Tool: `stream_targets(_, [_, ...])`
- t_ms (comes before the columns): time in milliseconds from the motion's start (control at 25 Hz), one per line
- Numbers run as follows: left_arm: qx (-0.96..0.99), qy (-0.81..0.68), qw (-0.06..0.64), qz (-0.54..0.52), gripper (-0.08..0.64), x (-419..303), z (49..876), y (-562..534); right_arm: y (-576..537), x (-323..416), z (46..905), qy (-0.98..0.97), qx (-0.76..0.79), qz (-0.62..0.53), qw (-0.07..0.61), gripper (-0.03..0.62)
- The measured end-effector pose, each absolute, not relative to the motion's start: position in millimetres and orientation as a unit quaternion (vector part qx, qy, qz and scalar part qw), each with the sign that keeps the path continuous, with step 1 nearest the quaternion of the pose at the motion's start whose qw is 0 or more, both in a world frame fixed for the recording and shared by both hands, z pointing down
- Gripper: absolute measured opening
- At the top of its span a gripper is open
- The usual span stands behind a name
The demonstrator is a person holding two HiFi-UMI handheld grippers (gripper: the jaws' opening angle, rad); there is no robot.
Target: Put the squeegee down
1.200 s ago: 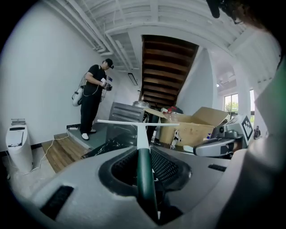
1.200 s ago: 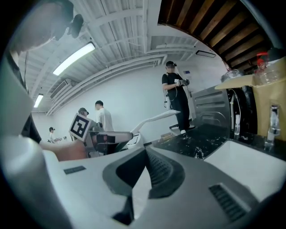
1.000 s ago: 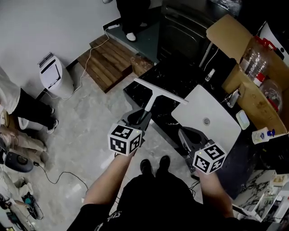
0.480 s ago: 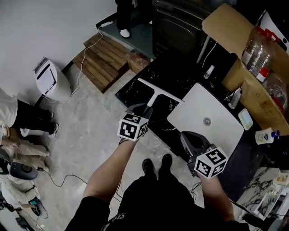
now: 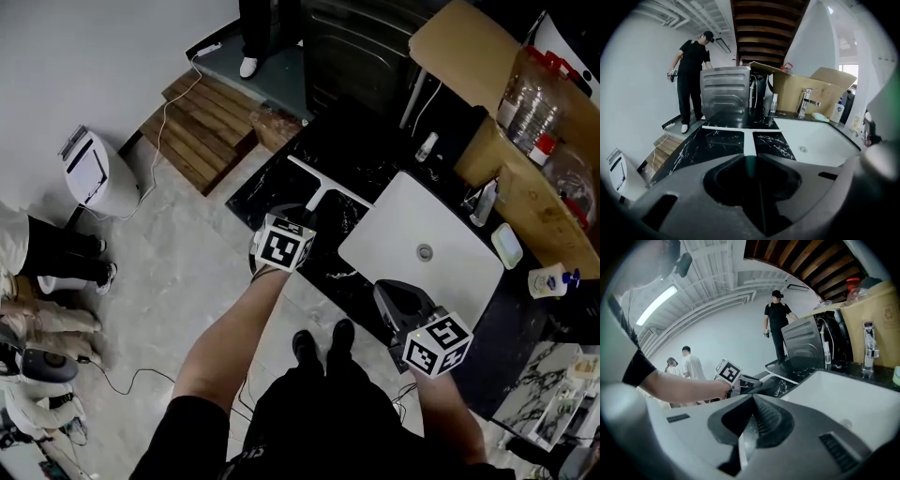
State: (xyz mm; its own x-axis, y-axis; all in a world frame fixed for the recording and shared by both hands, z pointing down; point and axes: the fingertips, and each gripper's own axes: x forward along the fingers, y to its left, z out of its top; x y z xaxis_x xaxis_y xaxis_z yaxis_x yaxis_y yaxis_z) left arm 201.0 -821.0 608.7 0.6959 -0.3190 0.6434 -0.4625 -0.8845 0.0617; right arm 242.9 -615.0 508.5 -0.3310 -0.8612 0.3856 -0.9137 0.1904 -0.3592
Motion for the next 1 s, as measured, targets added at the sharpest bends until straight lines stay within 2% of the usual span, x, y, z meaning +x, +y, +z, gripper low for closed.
stream_targets(200, [0.911,-0.207,0.095,0.343,0.107,205.8,615.7,-825.3,-614.1,245.0,510.2,-0.769,0.576,0.271,0.052,0.006])
stream_targets(320, [0.914,-0.206,0.088,0.339,0.179,203.5,612.9,-823.4,-616.0,244.7,507.6,-0.772,0.574,0.269,0.053,0.006])
stream_targets(400, [0.916,-0.211,0.085,0.330,0.187,197.9,604.0,-820.8,-617.8,243.1,503.8,-0.775,0.571,0.264,0.054,0.006])
stream_targets(800, [0.938,-0.257,0.077,0.218,0.126,148.3,502.9,-810.3,-634.7,229.9,464.6,-0.797,0.559,0.221,0.052,0.006])
stream_targets(1000, [0.946,-0.283,0.062,0.144,0.121,116.2,442.6,-793.8,-643.0,224.7,435.4,-0.809,0.555,0.190,0.040,0.006])
